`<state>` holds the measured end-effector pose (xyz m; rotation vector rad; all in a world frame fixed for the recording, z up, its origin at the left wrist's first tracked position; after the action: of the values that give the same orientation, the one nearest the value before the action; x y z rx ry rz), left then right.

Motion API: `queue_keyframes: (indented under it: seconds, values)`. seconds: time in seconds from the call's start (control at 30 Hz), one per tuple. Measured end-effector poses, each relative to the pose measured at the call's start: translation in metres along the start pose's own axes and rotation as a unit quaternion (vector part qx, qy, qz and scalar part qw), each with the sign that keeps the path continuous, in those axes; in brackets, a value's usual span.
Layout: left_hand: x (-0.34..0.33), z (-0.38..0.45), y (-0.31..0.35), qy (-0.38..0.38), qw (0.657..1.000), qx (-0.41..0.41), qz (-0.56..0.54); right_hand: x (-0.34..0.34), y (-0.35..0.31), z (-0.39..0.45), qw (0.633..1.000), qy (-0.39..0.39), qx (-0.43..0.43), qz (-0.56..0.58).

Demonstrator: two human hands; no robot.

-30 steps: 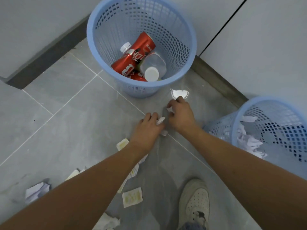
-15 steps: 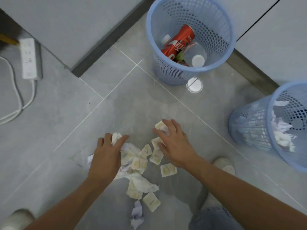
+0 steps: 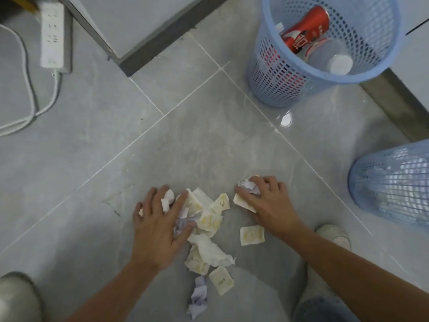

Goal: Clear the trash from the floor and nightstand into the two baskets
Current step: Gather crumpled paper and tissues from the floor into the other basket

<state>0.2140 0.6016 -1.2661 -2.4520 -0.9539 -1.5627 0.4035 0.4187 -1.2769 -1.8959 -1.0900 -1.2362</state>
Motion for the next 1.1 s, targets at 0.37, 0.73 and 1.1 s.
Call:
queue_keyframes:
  seconds: [0.37,0.73,1.1]
  values:
    - [-0.018,0.022,0.016,0.101,0.984,-0.117,0.083,0.016,0.009,0.022,0.991,-0.046,-0.054,0.112]
    - [0.104,0.026,0.082,0.082,0.989,-0.121,-0.016,0.134,0.028,-0.023,0.964,0.061,-0.119,0.23]
    - [0.288,-0.015,0.34,0.101,0.949,-0.291,-0.058,0.288,0.134,-0.173,0.866,0.243,-0.284,0.334]
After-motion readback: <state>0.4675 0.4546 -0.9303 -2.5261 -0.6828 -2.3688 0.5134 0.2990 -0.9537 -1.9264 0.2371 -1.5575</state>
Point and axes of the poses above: each hand's wrist, its own z-axis towards the middle knuckle, its own x-axis out of the back of the hand, y = z × x, the point moved 9 cm from there along z, towards the middle knuckle, and after that the axes turned 6 degrees about -y, right-handed, at the moved point
